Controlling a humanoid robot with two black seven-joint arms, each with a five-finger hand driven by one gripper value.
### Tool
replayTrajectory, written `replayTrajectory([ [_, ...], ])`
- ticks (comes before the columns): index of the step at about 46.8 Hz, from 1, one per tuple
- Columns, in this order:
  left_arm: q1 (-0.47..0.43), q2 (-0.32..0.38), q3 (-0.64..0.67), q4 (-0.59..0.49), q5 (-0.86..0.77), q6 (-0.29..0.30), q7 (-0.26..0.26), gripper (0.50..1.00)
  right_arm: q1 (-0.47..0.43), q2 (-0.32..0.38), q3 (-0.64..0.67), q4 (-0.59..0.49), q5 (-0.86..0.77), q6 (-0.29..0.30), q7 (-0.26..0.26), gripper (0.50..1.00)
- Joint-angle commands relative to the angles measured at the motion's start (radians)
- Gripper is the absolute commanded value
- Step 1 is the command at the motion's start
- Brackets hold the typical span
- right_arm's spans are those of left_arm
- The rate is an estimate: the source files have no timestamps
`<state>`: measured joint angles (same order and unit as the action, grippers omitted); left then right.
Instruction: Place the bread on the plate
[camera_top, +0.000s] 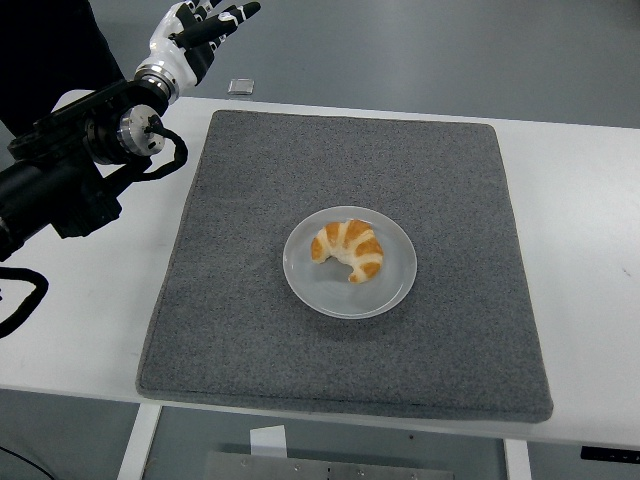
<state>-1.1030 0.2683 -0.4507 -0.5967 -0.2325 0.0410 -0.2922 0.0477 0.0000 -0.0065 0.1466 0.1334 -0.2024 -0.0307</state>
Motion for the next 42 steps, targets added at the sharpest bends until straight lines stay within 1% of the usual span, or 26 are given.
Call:
replayTrajectory([
  [1, 0.020, -0.011, -0.040, 0.001, -0.045, 0.000, -0.001, 0.994, 0.000, 0.000, 0.000, -0.001, 0.000, 0.000, 0.000, 0.952],
  [6, 0.051, -0.034, -0.098, 0.003, -0.064, 0.004, -0.002, 0.994, 0.000, 0.000, -0.001, -0.001, 0.000, 0.000, 0.000, 0.952],
  [12, 0.098, -0.038, -0.204, 0.009, -0.064, 0.010, -0.004, 0.994, 0.000, 0.000, 0.000, -0.001, 0.002, 0.000, 0.000, 0.952],
  [20, 0.114, -0.078, -0.292, 0.049, -0.062, 0.005, -0.013, 0.994, 0.000, 0.000, 0.000, -0.001, 0.002, 0.000, 0.000, 0.952],
  [30, 0.112, -0.084, -0.293, 0.064, -0.056, -0.001, -0.013, 0.994, 0.000, 0.000, 0.002, -0.001, 0.002, 0.000, 0.000, 0.954],
  [37, 0.106, -0.113, -0.289, 0.092, -0.047, 0.002, -0.013, 0.994, 0.000, 0.000, 0.002, 0.001, 0.002, 0.000, 0.000, 0.952],
  [42, 0.106, -0.116, -0.286, 0.097, -0.045, 0.000, -0.013, 0.994, 0.000, 0.000, 0.005, 0.001, 0.003, 0.001, 0.000, 0.952],
])
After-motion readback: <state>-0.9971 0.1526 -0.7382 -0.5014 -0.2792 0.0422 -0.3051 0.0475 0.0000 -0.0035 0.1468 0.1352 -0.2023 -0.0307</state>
